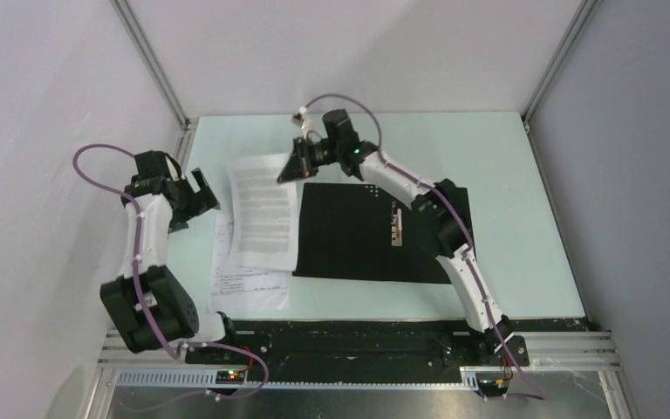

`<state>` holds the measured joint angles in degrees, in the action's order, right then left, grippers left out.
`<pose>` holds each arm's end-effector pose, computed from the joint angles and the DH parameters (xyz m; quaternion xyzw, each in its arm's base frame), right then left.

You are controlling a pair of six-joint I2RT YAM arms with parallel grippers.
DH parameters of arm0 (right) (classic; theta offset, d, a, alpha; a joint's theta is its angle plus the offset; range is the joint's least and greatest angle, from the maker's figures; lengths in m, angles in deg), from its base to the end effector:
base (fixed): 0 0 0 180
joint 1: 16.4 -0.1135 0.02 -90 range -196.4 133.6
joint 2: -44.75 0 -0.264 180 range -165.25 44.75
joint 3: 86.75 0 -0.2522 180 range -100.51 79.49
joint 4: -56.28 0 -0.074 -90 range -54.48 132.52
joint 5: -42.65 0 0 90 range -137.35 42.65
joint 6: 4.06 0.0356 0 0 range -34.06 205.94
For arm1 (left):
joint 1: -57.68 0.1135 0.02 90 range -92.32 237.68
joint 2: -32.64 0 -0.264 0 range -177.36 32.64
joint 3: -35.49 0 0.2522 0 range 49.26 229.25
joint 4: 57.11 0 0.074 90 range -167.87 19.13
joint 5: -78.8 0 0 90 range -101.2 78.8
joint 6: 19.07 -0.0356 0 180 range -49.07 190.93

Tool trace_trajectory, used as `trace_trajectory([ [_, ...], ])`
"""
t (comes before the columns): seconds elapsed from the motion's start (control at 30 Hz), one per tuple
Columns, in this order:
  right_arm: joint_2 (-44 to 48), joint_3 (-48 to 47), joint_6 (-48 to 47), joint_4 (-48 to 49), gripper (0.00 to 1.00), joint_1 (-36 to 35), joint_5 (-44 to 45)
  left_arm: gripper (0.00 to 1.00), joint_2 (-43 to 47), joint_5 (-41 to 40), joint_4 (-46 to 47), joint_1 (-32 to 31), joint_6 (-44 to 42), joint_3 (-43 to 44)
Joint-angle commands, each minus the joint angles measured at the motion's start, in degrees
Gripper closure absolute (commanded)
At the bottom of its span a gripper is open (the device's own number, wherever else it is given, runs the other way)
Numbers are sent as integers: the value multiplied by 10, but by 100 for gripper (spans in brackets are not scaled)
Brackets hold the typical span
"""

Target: Put the files into the folder

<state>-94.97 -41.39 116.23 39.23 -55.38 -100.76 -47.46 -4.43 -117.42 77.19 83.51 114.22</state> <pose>0.4180 0.3750 0.2260 -0.3063 0.7200 0.5902 0.1984 0.2640 0.0891 0.2713 -0.2536 0.9342 -0.0424 0.2472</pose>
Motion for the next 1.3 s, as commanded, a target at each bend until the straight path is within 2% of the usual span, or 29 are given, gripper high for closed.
trace_trajectory([
  [0.0, 113, -25, -63, -36, 100, 29, -4, 0, 52, 21, -1, -15, 14, 1],
  [0.27, 234, 8, -173, -154, 100, 111, 22, 0, 34, -1, 19, -115, 19, 40],
  [0.5, 299, 64, -227, -217, 100, 181, 38, 1, -37, 26, 39, -179, -36, 134],
  [0.63, 305, 37, -276, -298, 100, 213, 33, 1, -74, 65, 44, -189, -88, 183],
  [0.77, 323, 37, -271, -358, 100, 233, 79, 2, -103, 116, 52, -204, -121, 222],
  [1.07, 324, 74, -219, -403, 100, 309, 93, 3, -133, 171, 52, -242, -125, 256],
  [1.27, 281, 14, -287, -485, 100, 320, 135, 3, -144, 194, 52, -266, -119, 253],
])
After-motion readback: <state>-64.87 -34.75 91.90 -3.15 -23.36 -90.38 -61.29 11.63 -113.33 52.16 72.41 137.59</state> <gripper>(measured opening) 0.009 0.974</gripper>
